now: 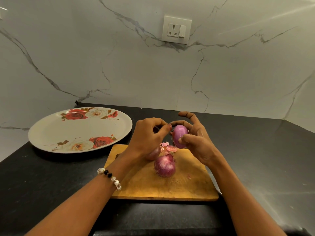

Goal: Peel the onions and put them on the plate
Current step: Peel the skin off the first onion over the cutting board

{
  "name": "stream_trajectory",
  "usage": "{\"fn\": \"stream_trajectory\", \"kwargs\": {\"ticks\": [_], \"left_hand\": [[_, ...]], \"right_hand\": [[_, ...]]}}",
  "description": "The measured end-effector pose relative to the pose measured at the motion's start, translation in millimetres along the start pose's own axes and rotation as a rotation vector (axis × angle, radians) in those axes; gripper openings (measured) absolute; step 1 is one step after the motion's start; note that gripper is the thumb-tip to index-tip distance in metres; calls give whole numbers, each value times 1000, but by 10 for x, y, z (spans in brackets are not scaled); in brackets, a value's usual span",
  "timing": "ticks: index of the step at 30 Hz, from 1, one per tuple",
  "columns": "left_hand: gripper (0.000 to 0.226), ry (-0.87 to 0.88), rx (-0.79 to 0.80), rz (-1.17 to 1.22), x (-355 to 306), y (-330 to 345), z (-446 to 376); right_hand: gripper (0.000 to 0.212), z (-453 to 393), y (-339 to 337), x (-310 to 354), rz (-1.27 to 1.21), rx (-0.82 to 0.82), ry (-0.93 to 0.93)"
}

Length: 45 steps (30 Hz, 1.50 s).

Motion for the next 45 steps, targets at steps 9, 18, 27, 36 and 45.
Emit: {"fn": "stream_trajectory", "kwargs": {"ticks": [9,18,27,36,45], "left_hand": [[18,-69,102,-24,52,102,69],[9,-76,81,-55,70,119,80],[7,-113,50,-83,159,110,97],[18,-11,-11,-78,128,8,29],[31,97,24,50,13,71,17]], "right_hand": [[72,8,16,-21,185,-34,-12],[73,54,62,24,226,-48,-27],[80,7,32,-7,63,-23,-28],[86,-35,-64,27,-187,-4,-19],[86,-23,12,-9,-44,-10,14]]}}
Point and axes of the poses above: each hand's wrist, its own z-axis away from the middle knuckle, its own y-axis out of the palm, x = y × z, the point moved 6 cm from there along -z, towards the middle knuckle, and after that the axes turned 15 degrees about y, right-handed, at the moved point
